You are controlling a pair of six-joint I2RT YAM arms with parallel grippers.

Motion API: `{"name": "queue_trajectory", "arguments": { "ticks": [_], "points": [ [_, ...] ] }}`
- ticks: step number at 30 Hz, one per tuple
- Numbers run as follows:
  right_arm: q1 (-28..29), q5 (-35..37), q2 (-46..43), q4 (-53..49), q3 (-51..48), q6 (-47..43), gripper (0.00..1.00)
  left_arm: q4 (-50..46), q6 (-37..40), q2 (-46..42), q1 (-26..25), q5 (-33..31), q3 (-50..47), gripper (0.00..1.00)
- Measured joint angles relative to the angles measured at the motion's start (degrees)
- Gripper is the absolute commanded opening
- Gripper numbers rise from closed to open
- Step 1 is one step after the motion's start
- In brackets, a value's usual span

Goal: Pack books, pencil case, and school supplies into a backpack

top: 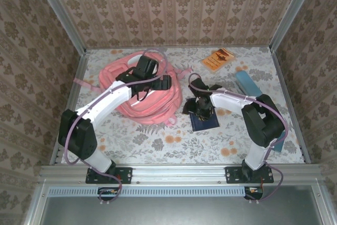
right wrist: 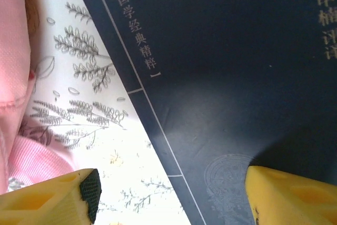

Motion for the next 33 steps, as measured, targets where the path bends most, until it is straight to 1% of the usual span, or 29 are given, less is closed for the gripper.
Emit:
{"name": "queue_trajectory", "arguments": {
  "ticks": [3,5,8,11,13,16,19,23,27,29,33],
  "points": [
    [-1.9,0.1,-2.4,-2.7,0.0,-1.6,0.77,1.7,-1.8,1.8,-1.5,3.7,0.4,0.96],
    [-4.4,0.3,-4.7,-4.3,0.5,-3.6,0.77,2.6,-3.3,3.8,-3.0,5.9,1.2,0.90],
    [-9.9,0.7,-6.5,-6.2,2.6,-7.8,0.75,3.5,-6.2,7.2,-5.6,8.9,2.8,0.84],
    [-15.3,1.2,-6.2,-6.7,3.2,-11.7,0.70,4.7,-9.6,10.5,-8.3,10.8,4.0,0.78],
    [-17.3,1.6,-5.6,-7.5,3.2,-13.9,0.64,4.9,-12.2,12.2,-9.7,11.3,4.3,0.74],
    [-17.9,1.5,-4.2,-8.1,3.2,-16.7,0.58,4.9,-16.0,14.1,-12.0,11.3,4.4,0.69],
    [-17.8,1.1,-2.5,-8.1,3.2,-18.3,0.54,5.6,-19.9,15.2,-13.8,11.3,3.6,0.67],
    [-17.8,1.2,-0.9,-8.1,2.9,-19.5,0.48,7.4,-24.4,16.1,-15.0,11.8,1.3,0.63],
    [-17.8,1.2,0.4,-8.0,2.4,-20.0,0.39,8.9,-27.7,18.2,-15.3,13.1,0.0,0.57],
    [-17.8,1.2,1.2,-7.8,1.8,-20.0,0.39,9.6,-28.8,19.4,-15.3,13.7,-0.2,0.55],
    [-17.8,1.0,2.4,-7.7,0.6,-20.0,0.39,10.5,-30.4,21.4,-15.3,14.7,-0.2,0.48]
  ]
}}
